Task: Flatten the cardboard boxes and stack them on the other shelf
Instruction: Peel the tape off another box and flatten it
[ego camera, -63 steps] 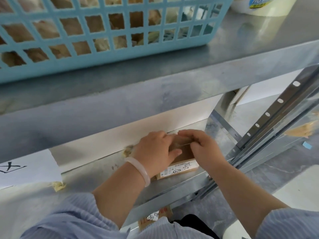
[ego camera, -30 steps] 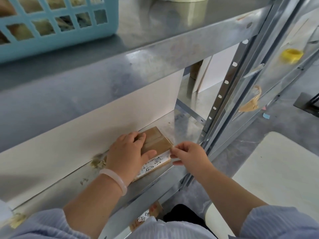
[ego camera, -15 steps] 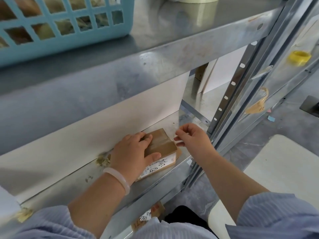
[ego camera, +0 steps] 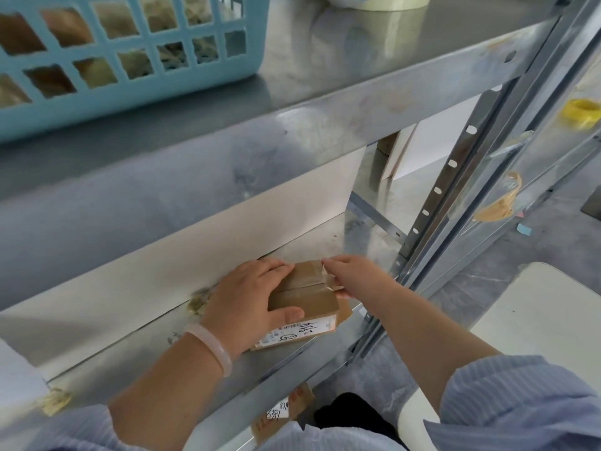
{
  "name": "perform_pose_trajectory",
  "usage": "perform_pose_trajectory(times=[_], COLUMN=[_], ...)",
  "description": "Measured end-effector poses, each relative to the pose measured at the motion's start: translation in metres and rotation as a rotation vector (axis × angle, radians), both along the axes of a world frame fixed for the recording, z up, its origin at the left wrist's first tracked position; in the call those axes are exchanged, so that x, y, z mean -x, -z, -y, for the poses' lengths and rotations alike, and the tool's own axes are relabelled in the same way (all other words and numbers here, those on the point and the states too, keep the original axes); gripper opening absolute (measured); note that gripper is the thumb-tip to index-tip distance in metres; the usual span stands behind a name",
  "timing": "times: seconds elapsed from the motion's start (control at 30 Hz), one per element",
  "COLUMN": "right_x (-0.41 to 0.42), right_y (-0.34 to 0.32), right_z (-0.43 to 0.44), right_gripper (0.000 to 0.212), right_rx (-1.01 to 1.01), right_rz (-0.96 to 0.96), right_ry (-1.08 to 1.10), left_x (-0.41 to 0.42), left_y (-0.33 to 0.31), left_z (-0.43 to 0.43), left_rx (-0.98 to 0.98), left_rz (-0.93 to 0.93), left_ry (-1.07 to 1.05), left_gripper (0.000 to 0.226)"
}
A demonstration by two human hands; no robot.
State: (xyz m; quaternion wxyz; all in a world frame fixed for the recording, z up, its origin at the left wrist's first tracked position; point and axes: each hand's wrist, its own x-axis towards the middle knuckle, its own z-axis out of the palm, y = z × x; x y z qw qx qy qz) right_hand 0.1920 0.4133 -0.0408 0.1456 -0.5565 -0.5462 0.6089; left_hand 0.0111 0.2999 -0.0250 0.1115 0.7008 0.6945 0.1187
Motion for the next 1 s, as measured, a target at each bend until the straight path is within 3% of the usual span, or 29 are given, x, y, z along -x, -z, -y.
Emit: perform_pose_trajectory(times=[0.1, 0.23, 0.33, 0.4, 0.5, 0.57, 0.67, 0.83, 1.0], right_x=[0.003, 0.011, 0.010, 0.007, 0.006, 0.006, 0.010, 0.024, 0.031], right_y=[-0.001, -0.003, -0.001, -0.001, 0.000, 0.000, -0.003, -0.017, -0.022], right_z=[-0.005, -0.009, -0.013, -0.015, -0.019, -0.024, -0.030, -0.037, -0.041], right_gripper=[0.017, 0.045, 0.028, 0.028, 0.019, 0.031, 0.033, 0.007, 0.018], right_rx=[0.101, 0.232, 0.202, 0.168, 0.265, 0.332, 0.334, 0.329, 0.337], right_rz=[-0.038, 0.085, 0.048, 0.028, -0.029, -0.035, 0.009, 0.174, 0.197], right_ry=[0.079, -0.064, -0.044, -0.031, 0.041, 0.045, -0.014, -0.118, -0.150], left_x=[0.001, 0.002, 0.003, 0.003, 0.003, 0.003, 0.002, -0.001, -0.002], left_y=[0.001, 0.001, 0.002, 0.002, 0.001, 0.000, -0.001, -0.006, -0.007], left_z=[0.000, -0.001, -0.001, -0.002, -0.002, -0.002, -0.003, -0.007, -0.007], left_rx=[0.008, 0.014, 0.022, 0.025, 0.026, 0.029, 0.035, 0.102, 0.139], left_rz=[-0.004, 0.009, 0.004, 0.002, 0.003, 0.006, 0.009, -0.045, -0.097], left_ry=[0.018, 0.026, 0.028, 0.031, 0.033, 0.034, 0.035, 0.045, 0.039], left_gripper=[0.085, 0.088, 0.087, 0.085, 0.084, 0.083, 0.081, 0.081, 0.081])
